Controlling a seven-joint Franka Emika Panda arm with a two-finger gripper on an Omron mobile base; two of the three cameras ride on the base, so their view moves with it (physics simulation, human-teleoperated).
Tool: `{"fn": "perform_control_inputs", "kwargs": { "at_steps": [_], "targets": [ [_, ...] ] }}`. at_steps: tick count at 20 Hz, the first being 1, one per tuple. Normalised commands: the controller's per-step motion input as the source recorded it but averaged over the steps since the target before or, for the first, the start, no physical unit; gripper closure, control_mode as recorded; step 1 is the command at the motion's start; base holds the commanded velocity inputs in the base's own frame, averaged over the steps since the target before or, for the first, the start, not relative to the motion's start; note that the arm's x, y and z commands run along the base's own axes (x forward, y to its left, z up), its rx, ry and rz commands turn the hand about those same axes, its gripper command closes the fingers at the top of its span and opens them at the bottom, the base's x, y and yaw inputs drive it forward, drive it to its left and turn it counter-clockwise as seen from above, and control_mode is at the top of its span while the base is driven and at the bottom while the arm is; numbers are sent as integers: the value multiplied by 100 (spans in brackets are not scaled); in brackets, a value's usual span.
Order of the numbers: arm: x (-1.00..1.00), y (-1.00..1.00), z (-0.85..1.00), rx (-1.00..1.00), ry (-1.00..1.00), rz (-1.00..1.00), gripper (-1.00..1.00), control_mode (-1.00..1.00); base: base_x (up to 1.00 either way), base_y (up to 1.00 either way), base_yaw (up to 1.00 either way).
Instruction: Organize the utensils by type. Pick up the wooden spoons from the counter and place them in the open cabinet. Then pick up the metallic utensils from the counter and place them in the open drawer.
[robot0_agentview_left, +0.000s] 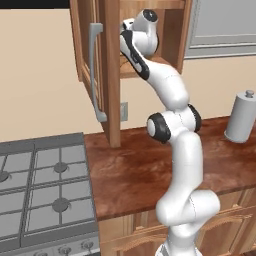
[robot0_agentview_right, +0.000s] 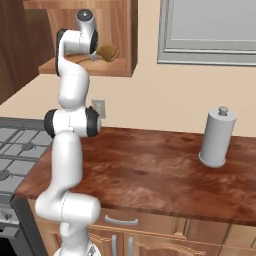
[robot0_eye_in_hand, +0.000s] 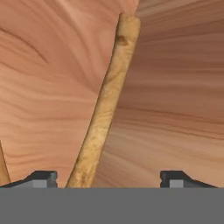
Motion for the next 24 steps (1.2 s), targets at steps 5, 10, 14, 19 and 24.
{"fn": "perform_control_inputs", "kwargs": {
  "at_steps": [5, 10, 14, 19, 24],
  "targets": [
    [2, -57, 0, 13, -3, -2, -100, -100, 0, 0, 0],
    [-22, -77, -22, 15, -21, 0, -100, -100, 0, 0, 0],
    [-83, -100, -50, 38, -60, 0, -100, -100, 0, 0, 0],
    [-84, -97, -72, 50, -80, 0, -100, -100, 0, 0, 0],
    [-96, -70, -76, 45, -89, 0, -100, -100, 0, 0, 0]
  ]
}}
